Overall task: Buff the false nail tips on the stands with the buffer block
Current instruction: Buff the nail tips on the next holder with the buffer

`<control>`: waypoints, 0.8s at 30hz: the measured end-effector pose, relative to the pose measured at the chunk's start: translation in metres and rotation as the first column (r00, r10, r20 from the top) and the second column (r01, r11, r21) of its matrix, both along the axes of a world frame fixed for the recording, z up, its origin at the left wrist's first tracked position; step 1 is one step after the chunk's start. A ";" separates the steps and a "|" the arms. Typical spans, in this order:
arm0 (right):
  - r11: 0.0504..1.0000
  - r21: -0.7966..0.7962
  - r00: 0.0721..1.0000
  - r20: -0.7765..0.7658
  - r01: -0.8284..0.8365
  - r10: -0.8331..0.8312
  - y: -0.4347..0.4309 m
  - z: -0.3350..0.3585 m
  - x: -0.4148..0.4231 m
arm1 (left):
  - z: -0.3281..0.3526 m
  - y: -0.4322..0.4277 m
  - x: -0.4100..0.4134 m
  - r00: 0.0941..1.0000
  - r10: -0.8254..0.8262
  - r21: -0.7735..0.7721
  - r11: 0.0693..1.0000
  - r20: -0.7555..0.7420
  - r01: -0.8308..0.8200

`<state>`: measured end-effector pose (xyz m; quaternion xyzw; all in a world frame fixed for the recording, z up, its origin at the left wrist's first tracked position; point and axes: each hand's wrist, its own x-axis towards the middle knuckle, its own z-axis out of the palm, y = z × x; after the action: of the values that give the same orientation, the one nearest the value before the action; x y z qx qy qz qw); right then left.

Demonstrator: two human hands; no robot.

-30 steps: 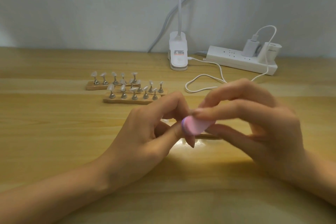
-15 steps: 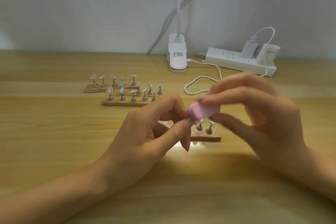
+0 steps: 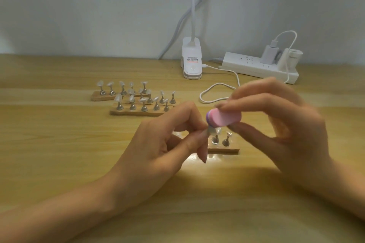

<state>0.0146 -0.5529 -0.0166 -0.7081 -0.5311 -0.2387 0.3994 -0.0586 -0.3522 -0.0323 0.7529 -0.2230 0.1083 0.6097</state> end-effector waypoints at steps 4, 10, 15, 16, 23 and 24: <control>0.999 -0.032 0.999 0.024 -0.022 0.023 0.000 -0.001 0.000 | 0.000 -0.001 0.001 1.000 -0.005 -0.008 1.000 -0.015 0.005; 1.000 -0.026 0.999 0.038 -0.006 0.007 0.000 0.001 -0.002 | -0.001 0.000 0.000 1.000 -0.011 0.016 1.000 -0.002 0.011; 0.999 0.020 0.998 -0.049 0.038 -0.037 -0.004 0.000 0.005 | 0.000 -0.002 -0.002 0.999 -0.040 0.008 0.999 0.031 0.040; 0.999 0.026 0.998 -0.059 0.034 -0.033 -0.005 0.000 0.006 | 0.000 -0.002 -0.002 0.999 -0.041 0.007 0.999 0.032 0.041; 0.999 -0.027 1.000 -0.011 -0.020 0.020 -0.003 0.003 -0.006 | 0.000 0.000 -0.002 0.999 -0.036 -0.003 0.999 -0.001 0.036; 1.000 -0.024 1.000 -0.017 -0.003 0.002 -0.004 0.003 -0.007 | 0.000 0.000 -0.002 0.999 -0.037 -0.007 0.999 -0.002 0.037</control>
<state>0.0081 -0.5564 -0.0136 -0.7142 -0.5315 -0.2258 0.3955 -0.0604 -0.3520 -0.0328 0.7467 -0.2358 0.0970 0.6143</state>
